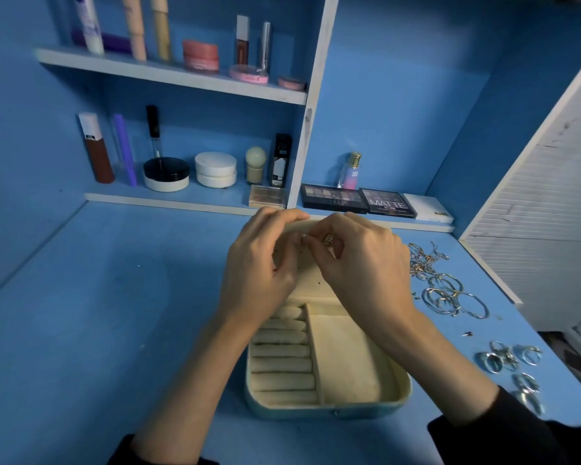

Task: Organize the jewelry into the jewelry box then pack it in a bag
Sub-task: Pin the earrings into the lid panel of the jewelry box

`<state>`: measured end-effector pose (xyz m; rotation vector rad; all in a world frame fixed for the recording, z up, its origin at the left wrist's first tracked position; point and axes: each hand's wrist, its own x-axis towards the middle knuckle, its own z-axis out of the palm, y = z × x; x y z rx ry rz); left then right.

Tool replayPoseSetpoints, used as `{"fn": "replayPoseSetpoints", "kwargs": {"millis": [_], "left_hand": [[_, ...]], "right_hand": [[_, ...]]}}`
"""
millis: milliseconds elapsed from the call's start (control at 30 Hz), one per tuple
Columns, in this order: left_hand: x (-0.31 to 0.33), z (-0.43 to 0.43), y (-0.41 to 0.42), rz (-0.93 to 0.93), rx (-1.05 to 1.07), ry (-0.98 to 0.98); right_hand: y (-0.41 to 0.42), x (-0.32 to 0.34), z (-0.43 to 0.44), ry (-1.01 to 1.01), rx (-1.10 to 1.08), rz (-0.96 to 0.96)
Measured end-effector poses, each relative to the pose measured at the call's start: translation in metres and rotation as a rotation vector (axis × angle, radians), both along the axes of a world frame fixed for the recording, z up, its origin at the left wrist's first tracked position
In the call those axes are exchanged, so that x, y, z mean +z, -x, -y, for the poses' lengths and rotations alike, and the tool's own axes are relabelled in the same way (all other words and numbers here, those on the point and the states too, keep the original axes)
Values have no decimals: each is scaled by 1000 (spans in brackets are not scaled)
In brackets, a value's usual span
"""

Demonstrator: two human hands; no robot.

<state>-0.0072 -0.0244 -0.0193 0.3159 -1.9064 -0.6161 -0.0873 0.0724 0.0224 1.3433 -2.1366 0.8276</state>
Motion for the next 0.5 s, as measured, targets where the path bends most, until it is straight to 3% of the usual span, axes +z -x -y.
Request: {"fn": "replayPoseSetpoints", "kwargs": {"millis": [367, 500], "left_hand": [[-3, 2, 1, 22, 23, 31], [-3, 2, 2, 24, 33, 33]], "right_hand": [[3, -4, -5, -6, 43, 23], [13, -1, -17, -47, 190, 166]]}}
